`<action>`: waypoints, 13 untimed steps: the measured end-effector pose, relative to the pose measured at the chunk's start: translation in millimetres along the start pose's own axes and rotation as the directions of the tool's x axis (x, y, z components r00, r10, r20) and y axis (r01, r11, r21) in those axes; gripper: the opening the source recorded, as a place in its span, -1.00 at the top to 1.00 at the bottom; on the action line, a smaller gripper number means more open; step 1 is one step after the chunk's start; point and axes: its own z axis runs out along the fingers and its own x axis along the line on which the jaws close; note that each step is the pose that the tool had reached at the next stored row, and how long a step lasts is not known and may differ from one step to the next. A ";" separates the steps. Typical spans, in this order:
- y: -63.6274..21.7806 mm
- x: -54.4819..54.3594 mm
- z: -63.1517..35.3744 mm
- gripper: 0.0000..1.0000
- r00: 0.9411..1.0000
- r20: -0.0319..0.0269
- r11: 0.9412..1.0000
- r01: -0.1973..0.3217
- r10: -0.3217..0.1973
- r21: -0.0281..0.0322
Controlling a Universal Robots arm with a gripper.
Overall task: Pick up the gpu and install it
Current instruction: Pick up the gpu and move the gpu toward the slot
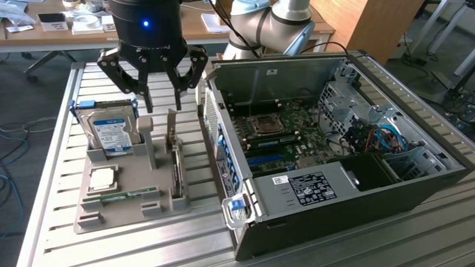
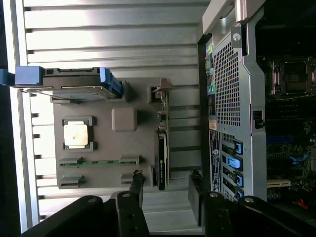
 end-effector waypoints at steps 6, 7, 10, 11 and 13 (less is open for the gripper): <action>0.0 0.0 0.0 -0.06 1.000 0.000 1.000 0.000 0.000 0.000; 0.0 0.0 0.0 -0.06 1.000 0.000 1.000 0.000 0.000 0.000; 0.0 0.0 0.0 -0.06 1.000 0.000 1.000 0.000 0.000 0.000; 0.0 0.0 0.0 -0.06 1.000 0.000 1.000 0.000 0.000 0.000; 0.0 0.0 0.0 -0.06 1.000 0.000 1.000 0.000 0.000 0.000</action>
